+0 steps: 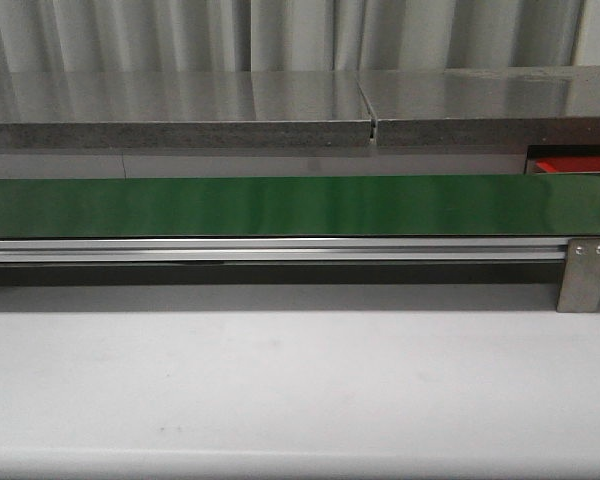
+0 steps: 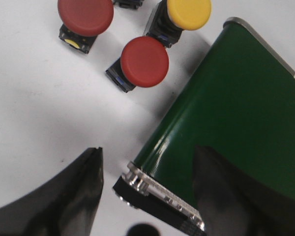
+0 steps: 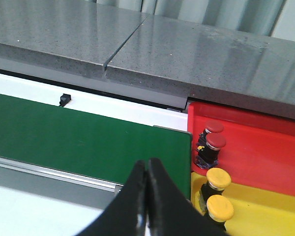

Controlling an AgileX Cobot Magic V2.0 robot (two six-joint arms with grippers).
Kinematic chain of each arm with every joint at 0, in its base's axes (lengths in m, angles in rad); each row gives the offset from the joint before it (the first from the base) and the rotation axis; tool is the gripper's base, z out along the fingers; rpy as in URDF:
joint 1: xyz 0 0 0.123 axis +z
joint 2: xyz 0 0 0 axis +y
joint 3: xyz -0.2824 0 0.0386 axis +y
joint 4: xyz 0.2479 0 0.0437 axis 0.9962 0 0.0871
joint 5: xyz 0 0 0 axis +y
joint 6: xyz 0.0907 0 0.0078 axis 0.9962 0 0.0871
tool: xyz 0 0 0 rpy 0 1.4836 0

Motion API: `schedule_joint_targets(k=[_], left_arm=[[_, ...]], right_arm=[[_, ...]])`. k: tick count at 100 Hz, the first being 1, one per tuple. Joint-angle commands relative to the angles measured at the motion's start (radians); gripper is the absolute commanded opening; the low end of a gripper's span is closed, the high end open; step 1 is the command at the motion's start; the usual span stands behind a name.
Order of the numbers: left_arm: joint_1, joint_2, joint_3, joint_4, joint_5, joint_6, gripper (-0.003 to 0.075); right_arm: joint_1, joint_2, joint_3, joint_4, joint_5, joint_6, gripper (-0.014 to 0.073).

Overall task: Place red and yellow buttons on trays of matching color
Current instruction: 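Grasp the red push-button with the left gripper and lift it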

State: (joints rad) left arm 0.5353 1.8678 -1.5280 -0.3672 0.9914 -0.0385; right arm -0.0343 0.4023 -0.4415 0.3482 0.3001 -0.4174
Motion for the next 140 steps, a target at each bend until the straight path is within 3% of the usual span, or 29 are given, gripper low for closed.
schedule_joint_targets(k=[1,25,60,80,107,121,140], left_arm=[[0.002,0.006,-0.087,-0.029,0.013,-0.034,0.0409],[-0.001,0.102,-0.163,-0.029,0.024,-0.062,0.0409],[-0.002,0.125,-0.165,-0.075,-0.085,-0.06,0.0413],[-0.005,0.16,-0.165,-0.11,-0.085,-0.058,0.0543],[-0.029,0.199,-0.165,-0.134,-0.136,-0.063,0.0544],[-0.033,0.205,-0.165,-0.134,-0.163,-0.077,0.0472],[-0.033,0.211,-0.165,-0.134,-0.162,-0.077,0.0283]], right_arm=[[0.003,0.001,-0.023,-0.003,-0.07,-0.007,-0.0067],[0.003,0.001,-0.023,-0.003,-0.07,-0.007,-0.0067],[0.003,0.001,-0.023,-0.003,-0.07,-0.007,-0.0067],[0.003,0.001,-0.023,-0.003,-0.07,-0.007,-0.0067],[0.003,0.001,-0.023,-0.003,-0.07,-0.007,-0.0067],[0.003,0.002,-0.023,-0.003,-0.07,-0.007,-0.0067],[0.003,0.002,-0.023,-0.003,-0.07,-0.007,-0.0067]])
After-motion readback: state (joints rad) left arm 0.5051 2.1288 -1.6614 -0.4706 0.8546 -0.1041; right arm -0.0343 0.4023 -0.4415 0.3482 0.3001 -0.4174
